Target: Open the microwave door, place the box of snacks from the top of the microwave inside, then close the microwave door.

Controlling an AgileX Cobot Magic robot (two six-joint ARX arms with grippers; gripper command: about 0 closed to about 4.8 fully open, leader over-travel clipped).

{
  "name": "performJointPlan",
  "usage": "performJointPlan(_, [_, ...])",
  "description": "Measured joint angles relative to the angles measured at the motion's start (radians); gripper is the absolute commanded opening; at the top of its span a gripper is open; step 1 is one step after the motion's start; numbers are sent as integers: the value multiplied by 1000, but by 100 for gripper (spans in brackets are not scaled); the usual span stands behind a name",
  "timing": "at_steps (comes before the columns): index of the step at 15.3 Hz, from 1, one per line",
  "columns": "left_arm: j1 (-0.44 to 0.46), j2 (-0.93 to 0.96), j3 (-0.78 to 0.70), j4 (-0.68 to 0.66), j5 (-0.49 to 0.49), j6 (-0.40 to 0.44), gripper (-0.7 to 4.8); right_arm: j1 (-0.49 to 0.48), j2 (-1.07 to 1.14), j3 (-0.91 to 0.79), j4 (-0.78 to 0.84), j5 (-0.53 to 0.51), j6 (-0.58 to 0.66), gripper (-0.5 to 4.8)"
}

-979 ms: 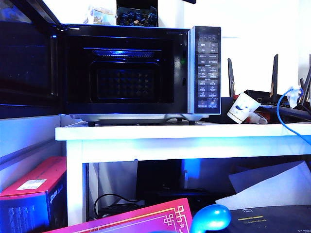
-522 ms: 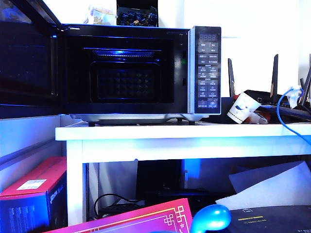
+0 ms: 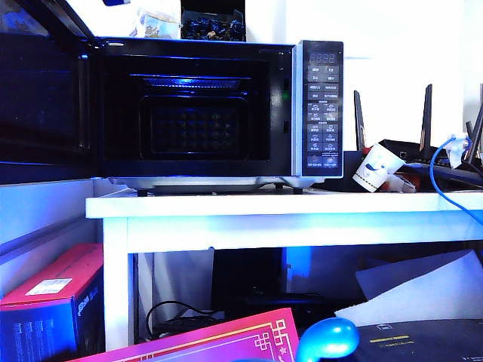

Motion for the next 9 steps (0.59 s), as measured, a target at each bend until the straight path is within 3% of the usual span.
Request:
performJointPlan(5, [1,22,0,11,-6,5,479,-1,0,0,0,0,0,479])
performJointPlan(9, [2,27,0,12,-65,89,479,-1,0,0,0,0,0,479])
